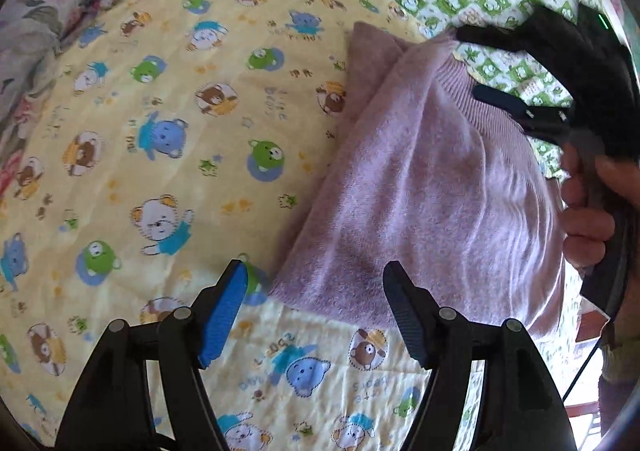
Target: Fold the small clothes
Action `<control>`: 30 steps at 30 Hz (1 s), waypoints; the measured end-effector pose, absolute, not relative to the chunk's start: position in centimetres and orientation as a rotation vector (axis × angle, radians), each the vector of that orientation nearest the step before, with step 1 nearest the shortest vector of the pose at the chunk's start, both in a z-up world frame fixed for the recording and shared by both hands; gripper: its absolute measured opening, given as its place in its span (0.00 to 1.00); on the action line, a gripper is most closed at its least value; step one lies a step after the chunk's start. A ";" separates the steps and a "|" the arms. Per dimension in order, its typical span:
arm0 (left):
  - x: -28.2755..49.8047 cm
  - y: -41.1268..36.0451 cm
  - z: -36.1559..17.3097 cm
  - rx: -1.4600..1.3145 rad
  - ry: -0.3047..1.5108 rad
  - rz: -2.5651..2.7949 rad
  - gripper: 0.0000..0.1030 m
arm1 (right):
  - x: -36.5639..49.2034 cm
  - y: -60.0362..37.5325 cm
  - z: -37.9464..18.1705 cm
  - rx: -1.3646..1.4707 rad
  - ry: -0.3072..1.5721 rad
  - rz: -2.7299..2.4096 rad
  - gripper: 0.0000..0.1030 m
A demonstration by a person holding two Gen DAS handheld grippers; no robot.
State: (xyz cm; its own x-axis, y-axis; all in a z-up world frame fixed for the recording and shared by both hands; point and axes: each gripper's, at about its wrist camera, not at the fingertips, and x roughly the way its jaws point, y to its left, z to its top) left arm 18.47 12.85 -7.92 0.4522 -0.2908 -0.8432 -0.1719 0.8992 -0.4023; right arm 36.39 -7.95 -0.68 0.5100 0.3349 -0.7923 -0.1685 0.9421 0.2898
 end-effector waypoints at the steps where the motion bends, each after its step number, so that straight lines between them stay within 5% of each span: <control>1: 18.7 12.6 -8.2 -0.475 1.116 -0.082 0.69 | 37.0 -7.1 -1.2 0.177 1.011 0.295 0.73; 3: 19.0 12.3 -8.6 -0.472 1.121 -0.087 0.69 | 38.1 -5.2 -2.2 0.157 1.051 0.262 0.74; 6: 19.3 11.5 -8.6 -0.443 1.118 -0.091 0.69 | 40.0 -2.6 -3.3 0.055 1.086 0.198 0.90; 9: 20.1 10.7 -8.4 -0.422 1.111 -0.094 0.61 | 41.1 -1.4 -4.6 -0.033 1.109 0.145 0.90; 10: 20.4 10.3 -8.3 -0.413 1.107 -0.092 0.56 | 41.2 -1.6 -4.8 -0.035 1.103 0.134 0.83; 11: 20.6 10.0 -8.2 -0.403 1.108 -0.094 0.41 | 41.1 -2.1 -4.8 -0.035 1.097 0.118 0.75; 12: 20.8 9.6 -8.2 -0.400 1.115 -0.109 0.27 | 41.0 -3.0 -4.6 -0.021 1.090 0.101 0.56; 15: 21.0 8.2 -7.2 -0.356 1.089 -0.132 0.21 | 40.7 -5.9 -3.5 0.096 1.100 0.188 0.19; 30: 18.3 -3.9 3.3 -0.148 0.890 -0.447 0.19 | 32.1 -22.3 7.2 0.365 0.906 0.338 0.14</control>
State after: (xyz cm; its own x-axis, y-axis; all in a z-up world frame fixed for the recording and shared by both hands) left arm 18.25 -3.89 3.29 0.5450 -0.4354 -0.7165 0.3144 0.8984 -0.3067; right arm 32.05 -22.28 7.24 0.5726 0.4323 -0.6966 -0.1298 0.8868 0.4436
